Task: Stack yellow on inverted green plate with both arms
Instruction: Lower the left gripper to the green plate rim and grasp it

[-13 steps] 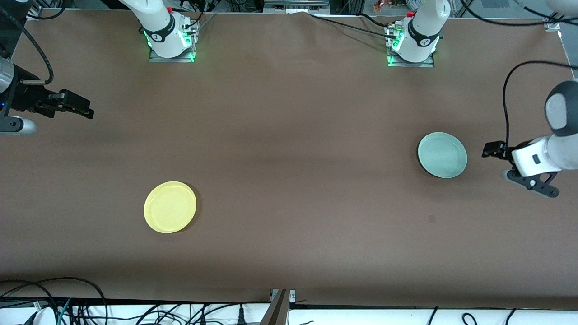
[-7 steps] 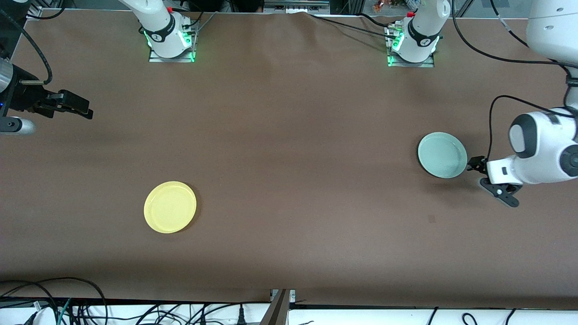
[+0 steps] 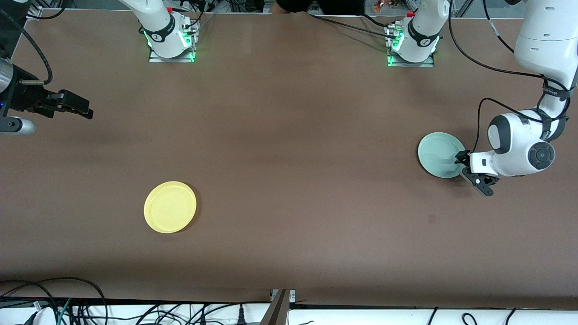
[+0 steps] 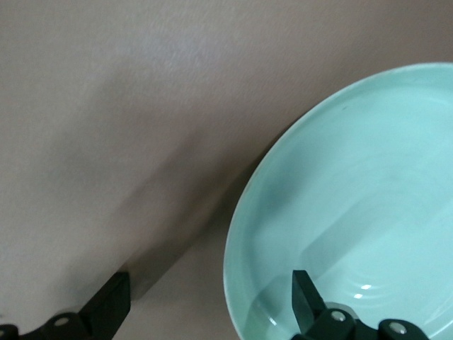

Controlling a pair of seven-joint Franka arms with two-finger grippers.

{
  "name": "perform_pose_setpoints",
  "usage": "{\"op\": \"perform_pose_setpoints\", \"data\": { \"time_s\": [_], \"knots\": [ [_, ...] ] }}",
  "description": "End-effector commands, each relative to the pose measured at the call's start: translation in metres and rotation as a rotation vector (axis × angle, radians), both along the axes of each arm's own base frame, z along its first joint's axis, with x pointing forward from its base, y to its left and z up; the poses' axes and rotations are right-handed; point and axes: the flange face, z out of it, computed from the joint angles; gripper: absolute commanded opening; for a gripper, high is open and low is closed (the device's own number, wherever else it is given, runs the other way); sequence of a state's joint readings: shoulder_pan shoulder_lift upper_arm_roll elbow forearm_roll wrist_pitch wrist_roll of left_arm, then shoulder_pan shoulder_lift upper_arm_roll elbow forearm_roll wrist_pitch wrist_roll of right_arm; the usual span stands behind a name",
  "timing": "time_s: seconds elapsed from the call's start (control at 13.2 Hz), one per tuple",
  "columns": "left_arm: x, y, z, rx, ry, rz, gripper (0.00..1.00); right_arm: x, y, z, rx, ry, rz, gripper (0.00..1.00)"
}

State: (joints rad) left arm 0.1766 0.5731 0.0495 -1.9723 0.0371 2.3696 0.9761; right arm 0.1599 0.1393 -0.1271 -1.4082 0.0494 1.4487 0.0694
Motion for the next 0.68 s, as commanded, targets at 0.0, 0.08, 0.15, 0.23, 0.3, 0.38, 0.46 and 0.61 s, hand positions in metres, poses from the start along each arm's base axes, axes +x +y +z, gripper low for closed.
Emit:
{"op": "perform_pose_setpoints", "data": {
  "time_s": [0.0, 0.08, 0.15, 0.23, 0.3, 0.38, 0.46, 0.61],
  "knots": [
    [-0.003, -0.010, 0.003, -0.038, -0.011, -0.025, 0.91, 0.000, 0.000, 0.003, 0.014, -0.007, 0.006, 1.00],
    [-0.003, -0.010, 0.002, -0.038, -0.012, -0.026, 0.51, 0.000, 0.000, 0.003, 0.014, -0.007, 0.005, 1.00],
    [-0.001, -0.008, 0.005, -0.036, -0.017, -0.024, 0.19, 0.000, -0.001, 0.003, 0.013, -0.007, 0.003, 1.00],
    [-0.001, -0.008, 0.006, -0.036, -0.015, -0.025, 0.00, 0.000, -0.002, 0.003, 0.013, -0.007, 0.002, 1.00],
    [-0.001, -0.009, 0.005, -0.035, -0.013, -0.029, 0.00, 0.000, -0.003, 0.003, 0.011, -0.007, 0.002, 1.00],
    [0.001, -0.009, 0.007, -0.032, -0.016, -0.033, 0.00, 0.000, -0.003, 0.003, 0.011, -0.007, 0.002, 1.00],
    [0.001, -0.009, 0.007, -0.030, -0.017, -0.033, 0.00, 0.000, -0.002, 0.003, 0.013, -0.007, 0.002, 1.00],
    [0.006, -0.008, 0.013, -0.026, -0.030, -0.036, 0.00, 0.000, -0.003, 0.003, 0.011, -0.007, 0.002, 1.00]
  ]
}}
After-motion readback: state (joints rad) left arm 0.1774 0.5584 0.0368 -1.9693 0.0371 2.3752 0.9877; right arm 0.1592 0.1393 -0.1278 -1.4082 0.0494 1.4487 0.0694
